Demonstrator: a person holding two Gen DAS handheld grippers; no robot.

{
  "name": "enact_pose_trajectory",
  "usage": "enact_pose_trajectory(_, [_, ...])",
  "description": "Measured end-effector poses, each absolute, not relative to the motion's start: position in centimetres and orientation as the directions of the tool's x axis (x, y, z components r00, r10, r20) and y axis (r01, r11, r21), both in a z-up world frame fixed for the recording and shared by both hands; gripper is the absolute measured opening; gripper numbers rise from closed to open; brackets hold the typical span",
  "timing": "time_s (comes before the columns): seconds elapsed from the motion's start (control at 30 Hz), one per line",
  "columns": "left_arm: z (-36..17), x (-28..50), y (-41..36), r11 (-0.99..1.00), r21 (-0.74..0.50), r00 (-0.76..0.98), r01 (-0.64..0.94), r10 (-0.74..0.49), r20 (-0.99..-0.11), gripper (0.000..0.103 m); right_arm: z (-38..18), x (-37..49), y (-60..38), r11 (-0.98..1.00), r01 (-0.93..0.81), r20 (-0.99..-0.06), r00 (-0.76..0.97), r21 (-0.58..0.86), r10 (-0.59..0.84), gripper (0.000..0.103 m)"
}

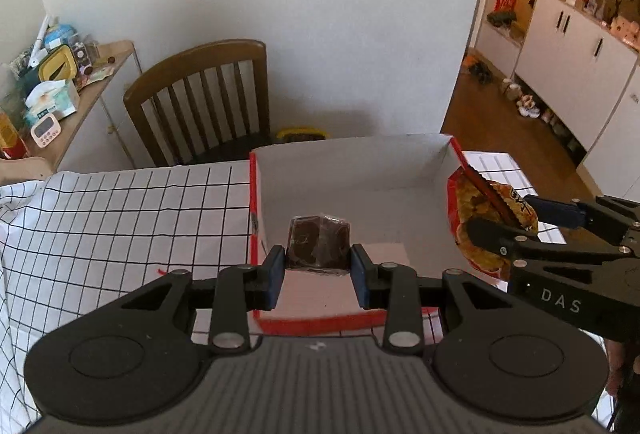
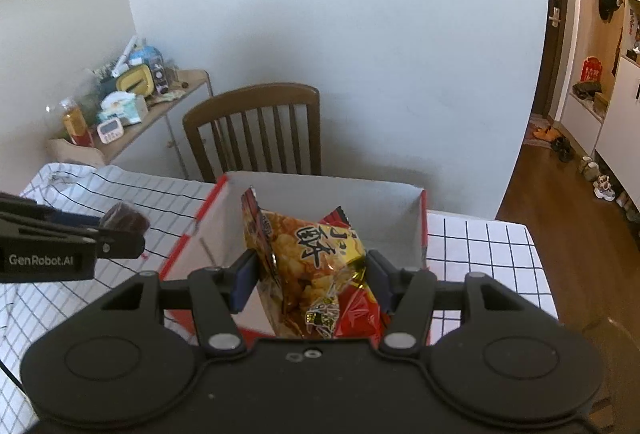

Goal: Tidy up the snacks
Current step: 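Carry the chocolate and chip bag over the red box with both tools, then open the left tool dropping the chocolate while the right tool releases the chip bag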

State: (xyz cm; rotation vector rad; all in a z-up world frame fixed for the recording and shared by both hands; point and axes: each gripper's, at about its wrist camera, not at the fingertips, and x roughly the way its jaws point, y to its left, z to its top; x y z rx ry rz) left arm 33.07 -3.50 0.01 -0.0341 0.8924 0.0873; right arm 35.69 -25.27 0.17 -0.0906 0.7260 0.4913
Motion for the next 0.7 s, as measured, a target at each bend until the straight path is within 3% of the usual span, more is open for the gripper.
enact_pose_trajectory(0.7, [-10.2, 41.2, -3.8, 0.996, 0.04, 0.449, -0.08, 0.072, -0.891, 0.034, -8.1, 41.8, -23.4, 0.847, -0.523, -0.806, 0.459, 0.095, 0.374, 0.058])
